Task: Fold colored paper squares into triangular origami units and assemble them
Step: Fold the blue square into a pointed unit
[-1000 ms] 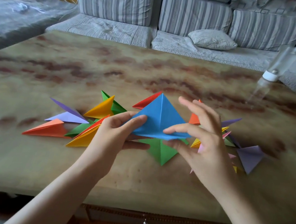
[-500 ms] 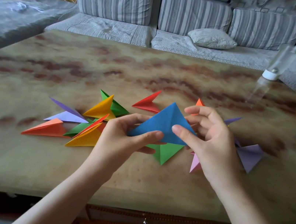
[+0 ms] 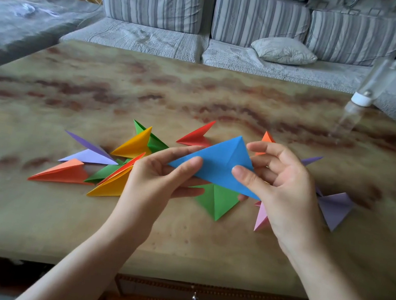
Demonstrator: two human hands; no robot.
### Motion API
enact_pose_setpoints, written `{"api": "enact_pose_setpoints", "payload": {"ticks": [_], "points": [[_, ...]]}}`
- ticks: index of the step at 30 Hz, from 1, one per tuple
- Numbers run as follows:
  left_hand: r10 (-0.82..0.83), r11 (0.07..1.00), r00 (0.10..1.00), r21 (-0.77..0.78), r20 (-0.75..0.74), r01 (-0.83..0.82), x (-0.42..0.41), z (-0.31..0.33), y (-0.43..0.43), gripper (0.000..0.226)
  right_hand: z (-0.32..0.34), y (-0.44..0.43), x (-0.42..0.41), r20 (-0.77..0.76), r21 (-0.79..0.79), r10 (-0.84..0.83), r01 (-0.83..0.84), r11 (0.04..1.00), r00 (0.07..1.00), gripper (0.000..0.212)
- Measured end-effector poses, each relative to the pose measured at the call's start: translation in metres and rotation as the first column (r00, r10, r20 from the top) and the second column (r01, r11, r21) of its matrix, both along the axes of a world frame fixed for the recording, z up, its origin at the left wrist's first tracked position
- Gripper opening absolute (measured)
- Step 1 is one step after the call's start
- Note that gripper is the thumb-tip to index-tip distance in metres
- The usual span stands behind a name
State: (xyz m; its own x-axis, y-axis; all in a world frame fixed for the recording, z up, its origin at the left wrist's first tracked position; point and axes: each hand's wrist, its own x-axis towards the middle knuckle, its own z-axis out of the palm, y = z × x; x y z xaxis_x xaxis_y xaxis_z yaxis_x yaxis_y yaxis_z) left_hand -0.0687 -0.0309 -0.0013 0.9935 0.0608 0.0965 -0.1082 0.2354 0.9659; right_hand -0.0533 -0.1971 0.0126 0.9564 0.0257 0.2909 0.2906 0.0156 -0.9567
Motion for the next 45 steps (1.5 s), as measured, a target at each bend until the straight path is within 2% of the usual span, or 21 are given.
{"api": "enact_pose_setpoints", "payload": {"ticks": [2, 8, 12, 15, 18, 22, 25, 26, 28, 31, 34, 39, 43, 45], "points": [[-0.008, 1.0, 1.0, -0.009, 0.013, 0.008, 0.0, 0.0, 0.0, 0.019, 0.0, 0.0, 0.0, 0.001, 0.007, 0.002, -0.002, 1.0, 1.0, 0.03], [-0.028, 0.993, 0.999, -0.117, -0.016, 0.026, -0.001, 0.005, 0.001, 0.027, -0.005, 0.0, 0.002, 0.012, 0.063, -0.073, 0.072, 0.995, 0.997, 0.029], [-0.078, 0.996, 0.997, -0.046, -0.011, 0.078, -0.005, 0.002, -0.009, 0.037, -0.008, 0.005, 0.0, 0.009, 0.083, -0.133, 0.132, 0.988, 0.991, 0.034], [-0.043, 0.999, 0.999, 0.012, -0.024, 0.043, -0.006, -0.003, -0.012, 0.028, -0.014, 0.011, -0.003, 0.036, -0.01, -0.149, 0.15, 0.989, 0.988, 0.035], [0.022, 1.0, 0.999, -0.016, -0.05, -0.023, -0.003, -0.006, -0.007, 0.017, -0.014, 0.013, -0.004, 0.067, -0.071, -0.113, 0.118, 0.991, 0.991, 0.034], [0.019, 1.0, 0.998, -0.009, -0.053, -0.02, 0.0, -0.004, -0.001, 0.009, -0.008, 0.007, -0.004, 0.189, -0.171, -0.028, 0.061, 0.983, 0.981, 0.031], [0.002, 1.0, 0.998, 0.014, -0.057, -0.001, 0.001, -0.002, 0.001, 0.011, -0.002, -0.003, -0.003, 0.325, -0.41, 0.079, 0.065, 0.91, 0.942, 0.055], [-0.007, 1.0, 0.998, 0.024, -0.06, 0.008, 0.001, -0.001, 0.001, 0.011, -0.001, -0.005, -0.003, 0.339, -0.484, 0.112, 0.071, 0.872, 0.934, 0.056], [-0.022, 0.999, 0.998, 0.045, -0.066, 0.025, 0.0, -0.002, 0.001, 0.012, -0.001, -0.008, -0.002, 0.304, -0.55, 0.171, 0.027, 0.835, 0.937, 0.041], [-0.051, 0.996, 0.996, 0.065, -0.067, 0.055, -0.001, -0.002, 0.0, 0.013, 0.0, -0.007, -0.004, 0.255, -0.511, 0.174, -0.021, 0.86, 0.951, 0.013], [-0.074, 0.997, 0.995, 0.002, -0.066, 0.074, -0.003, 0.001, -0.001, 0.014, 0.0, -0.005, -0.004, 0.227, -0.419, 0.121, -0.015, 0.908, 0.966, 0.015], [-0.099, 0.991, 0.994, -0.091, -0.052, 0.094, -0.006, 0.004, -0.005, 0.026, -0.003, 0.001, -0.003, 0.131, -0.246, 0.018, 0.015, 0.969, 0.991, 0.002], [-0.082, 0.996, 0.996, 0.016, -0.027, 0.083, -0.01, 0.005, -0.008, 0.036, -0.003, 0.004, -0.003, 0.058, -0.047, 0.027, -0.025, 0.999, 0.998, 0.023], [-0.051, 0.998, 0.999, 0.037, -0.013, 0.051, -0.01, 0.004, -0.008, 0.033, -0.002, 0.005, -0.003, 0.035, -0.023, 0.046, -0.045, 0.999, 0.998, 0.026]]}}
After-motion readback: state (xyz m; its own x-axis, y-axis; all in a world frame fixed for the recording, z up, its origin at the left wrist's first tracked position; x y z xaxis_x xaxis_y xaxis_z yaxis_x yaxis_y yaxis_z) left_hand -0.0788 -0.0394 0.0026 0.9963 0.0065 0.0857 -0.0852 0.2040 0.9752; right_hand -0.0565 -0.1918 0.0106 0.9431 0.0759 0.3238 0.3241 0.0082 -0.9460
